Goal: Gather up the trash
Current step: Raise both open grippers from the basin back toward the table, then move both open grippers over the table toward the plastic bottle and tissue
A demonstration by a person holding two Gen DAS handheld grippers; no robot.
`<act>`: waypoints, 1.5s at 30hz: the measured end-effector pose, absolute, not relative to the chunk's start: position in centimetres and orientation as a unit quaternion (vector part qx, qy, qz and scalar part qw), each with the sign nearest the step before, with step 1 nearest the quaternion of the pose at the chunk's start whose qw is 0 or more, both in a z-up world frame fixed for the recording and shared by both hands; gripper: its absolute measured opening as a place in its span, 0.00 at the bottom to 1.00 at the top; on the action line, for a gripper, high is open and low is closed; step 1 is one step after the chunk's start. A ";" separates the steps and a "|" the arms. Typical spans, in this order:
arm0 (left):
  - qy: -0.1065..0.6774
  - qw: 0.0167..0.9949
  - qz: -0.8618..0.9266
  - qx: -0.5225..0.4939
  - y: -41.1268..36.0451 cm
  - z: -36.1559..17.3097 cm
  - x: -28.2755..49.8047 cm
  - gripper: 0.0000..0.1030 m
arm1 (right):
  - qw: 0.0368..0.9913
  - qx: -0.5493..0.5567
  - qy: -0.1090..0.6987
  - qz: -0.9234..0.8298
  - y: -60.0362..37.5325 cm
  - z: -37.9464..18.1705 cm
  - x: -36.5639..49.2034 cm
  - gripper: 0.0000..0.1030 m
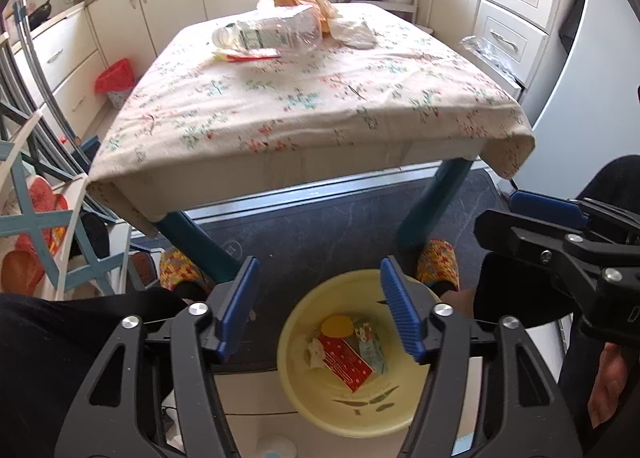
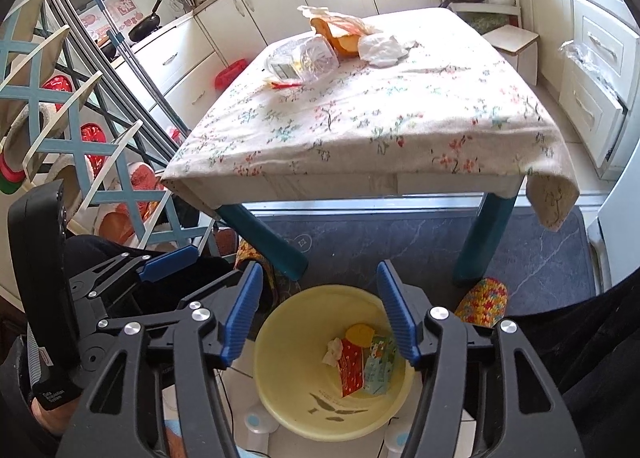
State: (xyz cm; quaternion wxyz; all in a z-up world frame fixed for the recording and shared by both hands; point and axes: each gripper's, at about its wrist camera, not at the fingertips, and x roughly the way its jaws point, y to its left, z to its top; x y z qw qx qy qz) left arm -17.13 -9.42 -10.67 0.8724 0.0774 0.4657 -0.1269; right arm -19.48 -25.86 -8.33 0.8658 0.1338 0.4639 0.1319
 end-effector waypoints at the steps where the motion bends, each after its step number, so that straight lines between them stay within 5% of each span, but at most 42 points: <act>1: 0.462 0.875 -0.124 0.077 -9.3 -10.4 -16.8 0.62 | 0.868 0.131 0.461 0.131 -25.9 -8.2 -19.3 0.57; 30: 0.458 0.881 -0.100 -0.071 -4.5 -7.1 -2.6 0.66 | 0.913 0.025 0.392 0.110 -25.5 -3.2 -5.1 0.58; 45: 0.479 0.860 -0.101 -0.145 -3.5 -6.9 8.1 0.70 | 0.883 -0.023 0.457 0.103 -22.8 -6.6 7.8 0.57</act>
